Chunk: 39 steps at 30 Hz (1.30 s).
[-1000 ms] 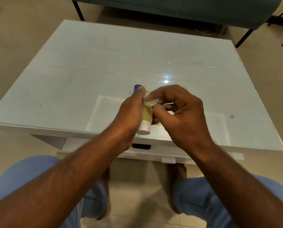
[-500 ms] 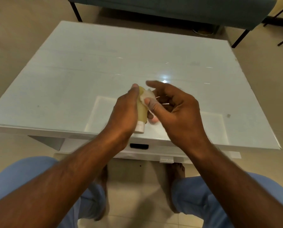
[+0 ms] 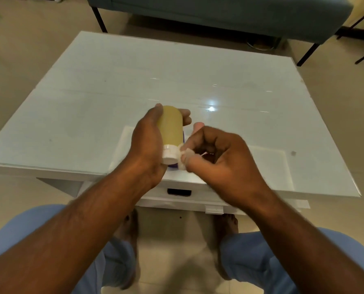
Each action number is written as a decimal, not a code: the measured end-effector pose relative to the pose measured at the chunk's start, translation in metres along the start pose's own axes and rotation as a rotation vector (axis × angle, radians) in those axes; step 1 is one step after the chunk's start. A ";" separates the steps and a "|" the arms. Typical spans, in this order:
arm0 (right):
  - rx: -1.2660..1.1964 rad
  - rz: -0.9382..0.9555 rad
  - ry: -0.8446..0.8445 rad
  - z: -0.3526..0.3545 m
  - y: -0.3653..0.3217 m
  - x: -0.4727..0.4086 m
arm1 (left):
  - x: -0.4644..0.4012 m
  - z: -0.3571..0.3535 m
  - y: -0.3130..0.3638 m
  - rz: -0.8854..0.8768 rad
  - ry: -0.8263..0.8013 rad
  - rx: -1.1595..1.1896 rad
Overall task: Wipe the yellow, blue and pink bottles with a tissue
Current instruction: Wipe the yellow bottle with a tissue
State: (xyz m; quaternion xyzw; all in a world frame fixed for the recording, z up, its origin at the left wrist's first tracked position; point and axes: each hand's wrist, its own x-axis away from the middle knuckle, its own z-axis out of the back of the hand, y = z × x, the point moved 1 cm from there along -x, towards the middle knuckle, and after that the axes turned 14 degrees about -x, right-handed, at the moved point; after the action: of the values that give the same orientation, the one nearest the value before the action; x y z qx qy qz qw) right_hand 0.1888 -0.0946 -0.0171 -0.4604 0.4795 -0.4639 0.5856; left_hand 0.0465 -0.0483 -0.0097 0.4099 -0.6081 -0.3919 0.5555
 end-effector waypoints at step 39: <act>0.051 0.154 0.011 -0.009 -0.001 0.002 | -0.003 0.004 -0.003 0.092 -0.011 0.109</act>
State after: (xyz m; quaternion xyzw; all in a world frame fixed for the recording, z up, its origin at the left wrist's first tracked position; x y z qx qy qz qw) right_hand 0.1797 -0.0975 -0.0174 -0.4044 0.5047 -0.4322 0.6285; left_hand 0.0429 -0.0462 -0.0135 0.4090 -0.6496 -0.3348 0.5465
